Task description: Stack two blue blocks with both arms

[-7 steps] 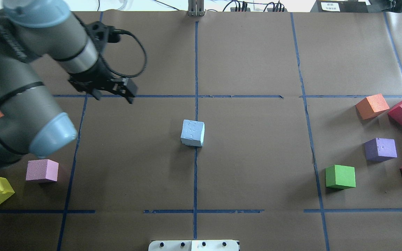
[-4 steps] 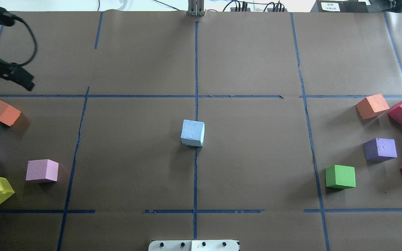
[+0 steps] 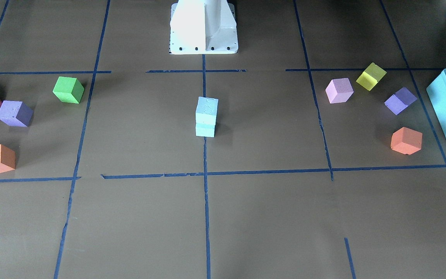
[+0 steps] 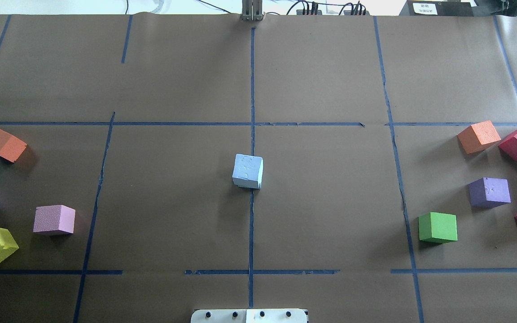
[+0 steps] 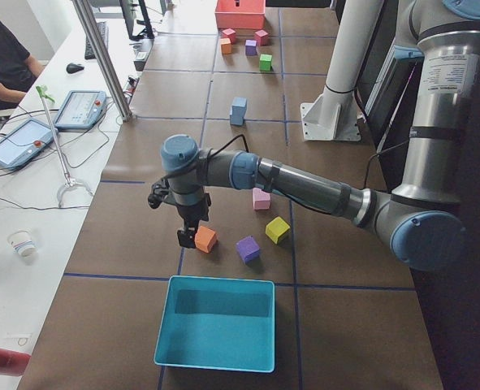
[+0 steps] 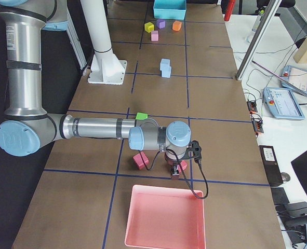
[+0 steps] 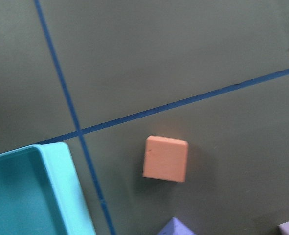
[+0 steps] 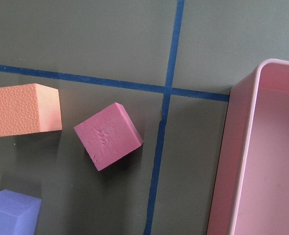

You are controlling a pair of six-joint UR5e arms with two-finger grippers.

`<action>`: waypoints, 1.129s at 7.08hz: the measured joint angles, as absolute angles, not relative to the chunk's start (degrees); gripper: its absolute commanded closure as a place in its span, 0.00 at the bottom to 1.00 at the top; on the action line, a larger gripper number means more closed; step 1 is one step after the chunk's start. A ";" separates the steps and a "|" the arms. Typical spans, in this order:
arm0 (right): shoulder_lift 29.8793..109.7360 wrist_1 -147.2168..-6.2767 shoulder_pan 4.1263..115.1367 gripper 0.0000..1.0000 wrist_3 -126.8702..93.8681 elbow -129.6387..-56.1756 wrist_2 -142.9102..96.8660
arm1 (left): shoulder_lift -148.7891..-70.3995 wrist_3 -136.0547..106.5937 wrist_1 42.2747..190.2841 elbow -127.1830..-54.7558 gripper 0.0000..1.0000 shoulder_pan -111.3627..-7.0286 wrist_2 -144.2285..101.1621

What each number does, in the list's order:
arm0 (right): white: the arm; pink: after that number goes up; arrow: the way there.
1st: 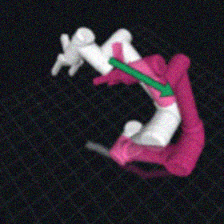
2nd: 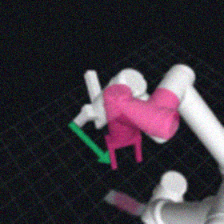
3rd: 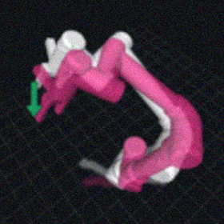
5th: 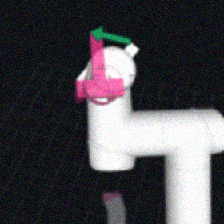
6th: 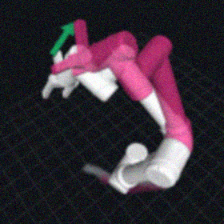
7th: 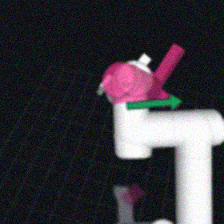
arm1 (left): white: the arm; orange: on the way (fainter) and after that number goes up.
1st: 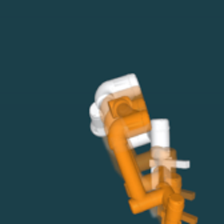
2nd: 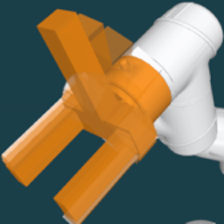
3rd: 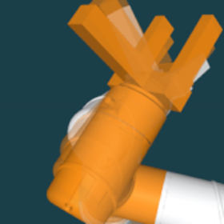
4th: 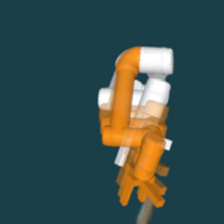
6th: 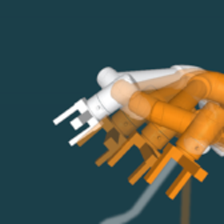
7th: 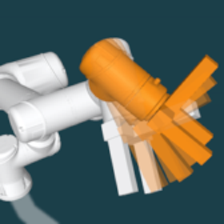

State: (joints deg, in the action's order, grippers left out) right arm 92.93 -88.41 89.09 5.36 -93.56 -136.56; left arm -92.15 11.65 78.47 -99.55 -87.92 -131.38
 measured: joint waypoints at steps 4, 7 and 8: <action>93.24 -88.53 91.47 0.00 5.33 -93.10 -136.74 | -88.96 12.60 79.81 -94.60 0.00 -91.67 -131.88; 93.23 -88.96 92.71 0.00 5.28 -93.02 -136.98 | -89.26 9.84 82.92 -93.06 0.00 -91.60 -133.19; 93.27 -89.07 92.76 0.00 5.28 -92.95 -136.94 | -89.16 7.33 86.65 -91.66 0.00 -91.59 -133.28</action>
State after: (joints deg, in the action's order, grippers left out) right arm 93.27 -89.07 92.76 5.28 -92.95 -136.94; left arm -89.16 7.33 86.65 -91.66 -91.59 -133.28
